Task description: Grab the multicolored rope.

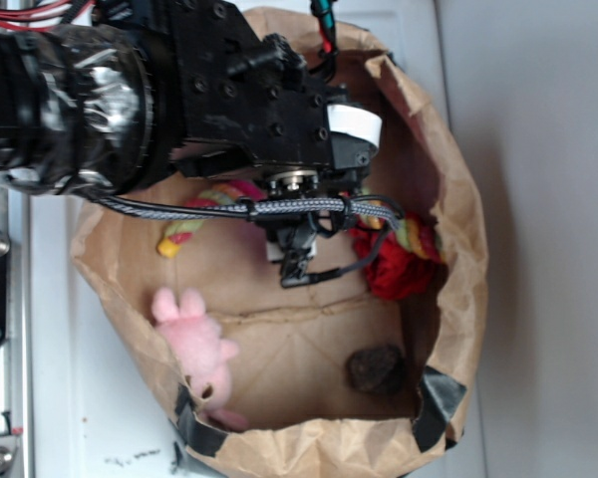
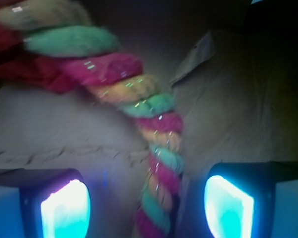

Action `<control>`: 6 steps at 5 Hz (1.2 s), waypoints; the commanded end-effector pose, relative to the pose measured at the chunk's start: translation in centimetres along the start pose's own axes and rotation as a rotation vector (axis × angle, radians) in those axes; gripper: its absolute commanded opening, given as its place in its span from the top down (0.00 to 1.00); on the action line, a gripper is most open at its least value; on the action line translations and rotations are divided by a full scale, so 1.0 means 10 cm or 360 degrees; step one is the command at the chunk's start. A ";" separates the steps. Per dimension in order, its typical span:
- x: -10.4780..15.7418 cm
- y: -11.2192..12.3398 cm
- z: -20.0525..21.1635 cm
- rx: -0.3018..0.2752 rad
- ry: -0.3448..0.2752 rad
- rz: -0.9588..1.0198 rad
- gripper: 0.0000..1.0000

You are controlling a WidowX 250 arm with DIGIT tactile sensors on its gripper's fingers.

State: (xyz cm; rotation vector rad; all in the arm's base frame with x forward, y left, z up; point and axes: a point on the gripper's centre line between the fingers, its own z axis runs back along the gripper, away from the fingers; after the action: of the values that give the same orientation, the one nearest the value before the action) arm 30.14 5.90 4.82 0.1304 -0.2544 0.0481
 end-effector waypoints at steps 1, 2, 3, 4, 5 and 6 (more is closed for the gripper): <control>0.26 0.00 0.02 -0.0058 -0.0180 -0.0028 0.00; 0.30 -0.02 -0.03 -0.0108 -0.0241 -0.0006 0.00; 0.33 -0.03 -0.03 -0.0111 -0.0276 -0.0003 0.00; 0.35 -0.05 -0.03 -0.0105 -0.0282 -0.0004 0.00; 0.36 -0.04 -0.04 -0.0088 -0.0305 0.0036 1.00; 0.34 -0.04 -0.03 -0.0082 -0.0308 0.0040 1.00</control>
State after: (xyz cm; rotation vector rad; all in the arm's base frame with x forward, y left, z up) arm 32.79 5.53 3.88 0.0734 -0.4073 0.0652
